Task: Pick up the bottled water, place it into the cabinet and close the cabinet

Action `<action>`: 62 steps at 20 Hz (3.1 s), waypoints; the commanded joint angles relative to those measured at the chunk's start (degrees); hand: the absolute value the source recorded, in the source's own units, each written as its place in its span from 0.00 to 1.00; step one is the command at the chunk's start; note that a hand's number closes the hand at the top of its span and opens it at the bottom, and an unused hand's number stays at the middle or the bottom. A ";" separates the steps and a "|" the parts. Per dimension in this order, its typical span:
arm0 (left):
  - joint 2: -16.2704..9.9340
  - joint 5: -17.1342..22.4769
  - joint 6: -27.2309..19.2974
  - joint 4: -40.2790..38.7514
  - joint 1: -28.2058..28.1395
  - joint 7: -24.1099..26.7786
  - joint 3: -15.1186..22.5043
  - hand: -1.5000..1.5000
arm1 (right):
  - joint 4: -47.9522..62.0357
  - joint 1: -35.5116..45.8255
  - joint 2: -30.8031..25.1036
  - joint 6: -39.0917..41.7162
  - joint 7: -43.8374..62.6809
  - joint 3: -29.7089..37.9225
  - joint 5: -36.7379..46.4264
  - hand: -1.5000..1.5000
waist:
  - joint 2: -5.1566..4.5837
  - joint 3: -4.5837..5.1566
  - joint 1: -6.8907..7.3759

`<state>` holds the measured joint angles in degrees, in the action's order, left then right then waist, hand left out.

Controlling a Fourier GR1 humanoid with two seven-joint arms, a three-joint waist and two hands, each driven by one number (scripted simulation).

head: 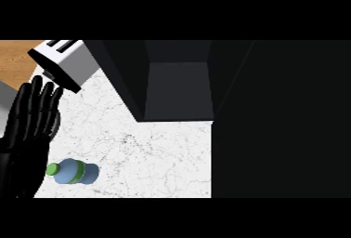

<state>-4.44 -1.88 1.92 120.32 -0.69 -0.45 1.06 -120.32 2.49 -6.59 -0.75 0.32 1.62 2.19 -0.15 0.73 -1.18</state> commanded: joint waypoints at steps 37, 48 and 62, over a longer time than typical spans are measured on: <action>3.55 14.74 -12.16 34.93 -31.24 -21.15 -11.68 0.00 | -28.40 -17.11 3.22 -0.66 20.39 -29.05 3.32 0.00 | 0.58 -0.68 1.84; 4.38 12.13 -9.63 27.38 -31.13 -17.67 -9.28 0.00 | -28.83 -20.20 0.60 -2.97 17.03 -33.18 6.08 0.00 | 0.58 -0.69 1.10; 4.43 9.01 -10.24 13.78 -26.04 -10.91 -10.60 0.00 | -28.88 -18.04 -2.63 -6.73 17.28 -35.70 5.71 0.00 | 0.32 -0.71 0.95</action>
<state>-0.12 7.90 -6.73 135.83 -27.09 -12.47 -11.07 -142.59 -13.60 -6.81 -7.69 16.12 -34.23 4.05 0.23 0.06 -0.17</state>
